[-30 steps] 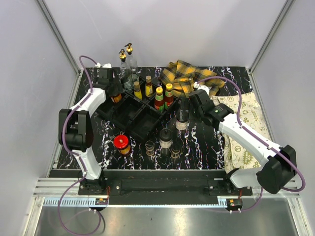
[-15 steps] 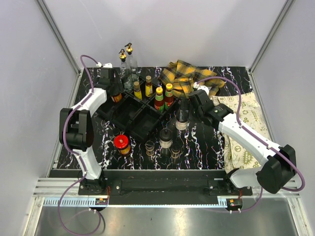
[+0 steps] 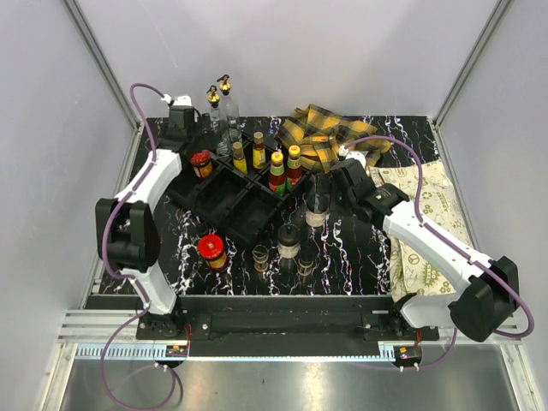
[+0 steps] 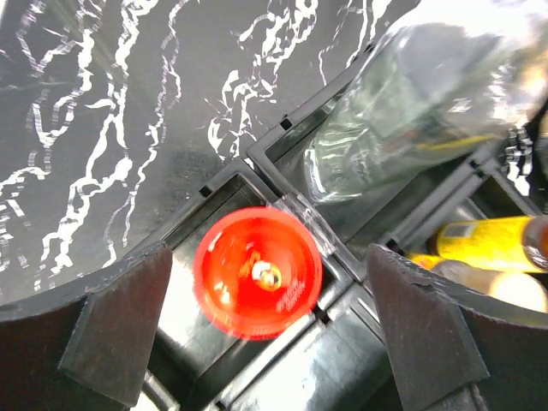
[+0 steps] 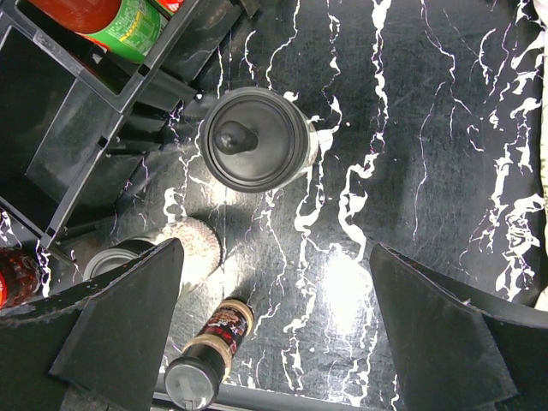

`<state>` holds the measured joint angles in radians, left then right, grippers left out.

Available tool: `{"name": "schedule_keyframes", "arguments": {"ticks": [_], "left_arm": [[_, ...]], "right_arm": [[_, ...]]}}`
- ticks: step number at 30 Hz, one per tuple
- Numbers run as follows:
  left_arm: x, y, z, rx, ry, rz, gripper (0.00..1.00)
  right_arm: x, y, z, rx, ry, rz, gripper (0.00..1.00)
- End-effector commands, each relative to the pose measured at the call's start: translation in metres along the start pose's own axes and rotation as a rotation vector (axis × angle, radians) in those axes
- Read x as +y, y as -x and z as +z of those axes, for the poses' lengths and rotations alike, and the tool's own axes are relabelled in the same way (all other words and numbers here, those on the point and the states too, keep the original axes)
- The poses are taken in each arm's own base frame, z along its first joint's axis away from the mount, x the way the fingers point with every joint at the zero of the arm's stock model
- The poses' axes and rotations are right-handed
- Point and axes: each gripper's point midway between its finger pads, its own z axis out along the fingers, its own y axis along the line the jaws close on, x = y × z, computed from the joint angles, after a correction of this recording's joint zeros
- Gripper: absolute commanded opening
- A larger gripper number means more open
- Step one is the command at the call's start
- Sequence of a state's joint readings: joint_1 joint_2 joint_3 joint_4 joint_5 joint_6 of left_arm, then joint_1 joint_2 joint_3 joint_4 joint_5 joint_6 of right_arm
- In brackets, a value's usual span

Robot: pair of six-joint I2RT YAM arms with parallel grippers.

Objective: Organize the condiment bottles
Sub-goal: Place the bottle in the storage box, then pick up the bottle from the center of the board.

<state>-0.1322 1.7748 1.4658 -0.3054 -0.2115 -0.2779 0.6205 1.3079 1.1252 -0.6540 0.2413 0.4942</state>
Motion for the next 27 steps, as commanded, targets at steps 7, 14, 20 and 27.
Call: {"name": "schedule_keyframes", "arguments": {"ticks": [7,14,20,27], "left_arm": [[0.000,0.014,-0.106,0.047,-0.072,0.058,0.99],[-0.009,-0.045,-0.176,0.075,-0.158,0.015,0.99],[-0.006,-0.108,-0.214,0.094,-0.200,-0.059,0.99],[-0.005,-0.164,-0.227,0.156,-0.235,-0.125,0.99]], "right_arm": [[-0.005,-0.007,-0.004,0.004,0.014,-0.012,1.00],[-0.008,-0.015,0.004,0.035,-0.010,-0.015,1.00],[-0.022,-0.008,-0.005,-0.021,-0.053,-0.002,1.00],[-0.038,0.008,-0.019,-0.087,-0.076,0.009,1.00]]}}
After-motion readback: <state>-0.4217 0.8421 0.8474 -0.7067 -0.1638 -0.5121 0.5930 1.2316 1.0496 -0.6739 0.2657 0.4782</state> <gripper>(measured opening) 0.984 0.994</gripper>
